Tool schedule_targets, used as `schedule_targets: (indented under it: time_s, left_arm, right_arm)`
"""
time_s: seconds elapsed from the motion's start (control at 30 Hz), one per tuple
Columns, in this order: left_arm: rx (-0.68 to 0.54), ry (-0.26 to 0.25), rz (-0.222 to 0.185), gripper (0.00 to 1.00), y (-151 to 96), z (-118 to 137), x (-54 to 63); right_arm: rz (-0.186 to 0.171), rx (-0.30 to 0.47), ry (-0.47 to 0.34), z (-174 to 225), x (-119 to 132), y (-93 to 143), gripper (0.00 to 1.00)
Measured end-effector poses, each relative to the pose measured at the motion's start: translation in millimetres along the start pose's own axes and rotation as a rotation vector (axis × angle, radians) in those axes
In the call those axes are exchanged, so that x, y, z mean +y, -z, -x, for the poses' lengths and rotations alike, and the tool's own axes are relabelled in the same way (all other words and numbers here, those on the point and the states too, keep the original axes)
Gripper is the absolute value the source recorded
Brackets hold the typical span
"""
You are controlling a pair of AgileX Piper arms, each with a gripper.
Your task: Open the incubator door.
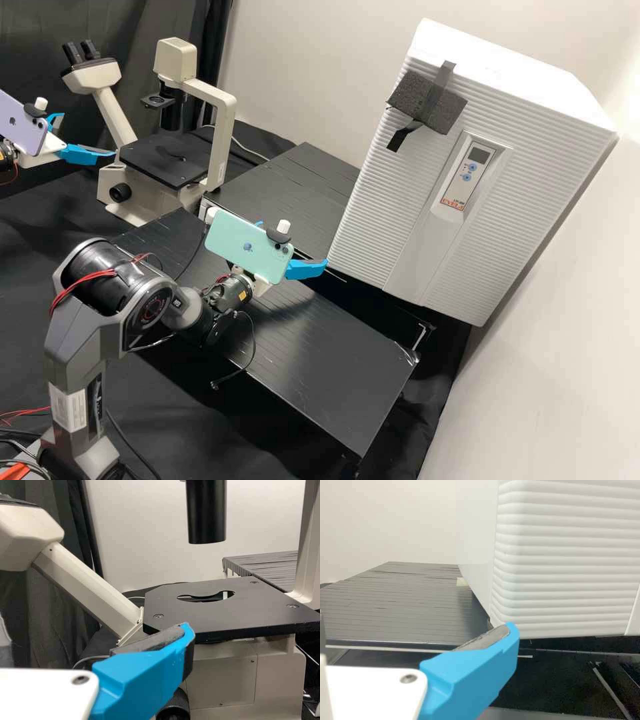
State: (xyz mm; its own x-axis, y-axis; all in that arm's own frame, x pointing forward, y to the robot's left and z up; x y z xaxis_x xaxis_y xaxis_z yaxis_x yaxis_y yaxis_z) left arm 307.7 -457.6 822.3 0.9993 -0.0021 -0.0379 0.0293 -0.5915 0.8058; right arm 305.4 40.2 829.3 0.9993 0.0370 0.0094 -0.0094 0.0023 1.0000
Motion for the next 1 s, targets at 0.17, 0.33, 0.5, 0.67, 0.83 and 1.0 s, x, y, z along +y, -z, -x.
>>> schedule_targets:
  time_s: [0.17,0.33,0.5,0.67,0.83,1.0]
  left_arm:
    - [0.000,0.000,0.000,1.00,0.0,0.0,0.0]
    - [0.000,0.000,0.000,1.00,0.0,0.0,0.0]
    - [0.000,0.000,0.000,1.00,0.0,0.0,0.0]
    - [0.000,0.000,0.000,1.00,0.0,0.0,0.0]
    - [0.000,0.000,0.000,1.00,0.0,0.0,0.0]
    - [0.000,0.000,0.000,1.00,0.0,0.0,0.0]
  right_arm:
    - [0.000,0.000,0.000,0.0,0.0,0.0,1.00]
    - [0.000,0.001,-0.001,0.2,0.4,0.4,1.00]
    - [-0.016,0.013,-0.071,1.6,23.9,4.1,1.00]
    - [-0.052,0.060,-0.176,-1.7,60.4,16.3,1.00]
    - [-0.060,0.098,-0.259,-11.2,91.5,30.4,1.00]
    - [-0.080,0.079,-0.291,-23.2,112.7,42.4,1.00]
